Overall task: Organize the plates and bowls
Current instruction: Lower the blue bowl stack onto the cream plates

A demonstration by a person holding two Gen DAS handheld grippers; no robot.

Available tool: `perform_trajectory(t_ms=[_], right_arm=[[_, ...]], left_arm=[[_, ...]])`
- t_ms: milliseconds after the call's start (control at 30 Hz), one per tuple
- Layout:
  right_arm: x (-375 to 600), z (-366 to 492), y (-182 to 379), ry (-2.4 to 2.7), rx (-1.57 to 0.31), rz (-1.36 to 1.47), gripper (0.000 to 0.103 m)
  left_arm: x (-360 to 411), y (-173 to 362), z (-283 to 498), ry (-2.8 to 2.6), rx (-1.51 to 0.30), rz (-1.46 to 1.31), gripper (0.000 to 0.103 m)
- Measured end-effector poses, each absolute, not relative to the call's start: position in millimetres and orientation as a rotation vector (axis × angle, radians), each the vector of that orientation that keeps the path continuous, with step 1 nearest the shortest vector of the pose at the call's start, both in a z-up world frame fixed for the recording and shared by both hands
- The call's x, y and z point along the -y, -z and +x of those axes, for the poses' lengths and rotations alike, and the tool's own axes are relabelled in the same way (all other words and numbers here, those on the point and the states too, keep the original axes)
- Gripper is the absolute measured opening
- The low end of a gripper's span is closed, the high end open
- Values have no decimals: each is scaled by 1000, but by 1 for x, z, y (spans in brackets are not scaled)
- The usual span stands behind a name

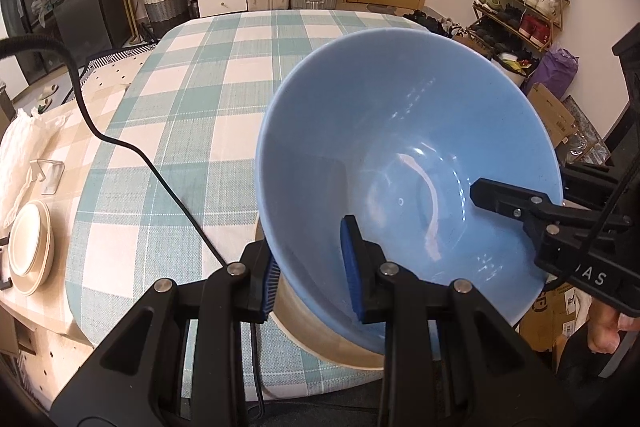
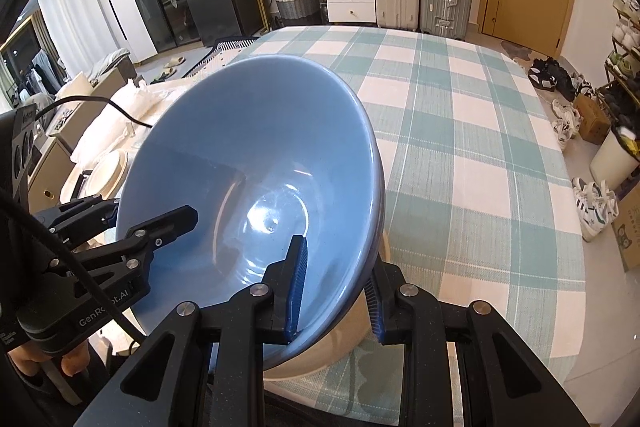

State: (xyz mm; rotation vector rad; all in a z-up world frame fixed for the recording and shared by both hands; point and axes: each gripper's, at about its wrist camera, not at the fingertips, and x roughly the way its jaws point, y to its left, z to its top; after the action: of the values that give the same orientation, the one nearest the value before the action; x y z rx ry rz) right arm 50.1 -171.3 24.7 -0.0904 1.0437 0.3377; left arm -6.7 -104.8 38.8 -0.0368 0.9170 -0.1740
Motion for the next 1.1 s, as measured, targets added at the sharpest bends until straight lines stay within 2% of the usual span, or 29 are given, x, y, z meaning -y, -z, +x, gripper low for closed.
perform_trajectory(t_ms=[700,967,1100], right_arm=[[160,48,-7,-336,-1086,-118,30],[159,54,-5,-330,-1065,-108,37],[160,55,-6,-334,-1052,-83,46]], left_arm=[[85,-14,6,207,-912,-112,26],[76,-8,20,224,-893,-183,26],[75,-5,21,218,-889,-194,27]])
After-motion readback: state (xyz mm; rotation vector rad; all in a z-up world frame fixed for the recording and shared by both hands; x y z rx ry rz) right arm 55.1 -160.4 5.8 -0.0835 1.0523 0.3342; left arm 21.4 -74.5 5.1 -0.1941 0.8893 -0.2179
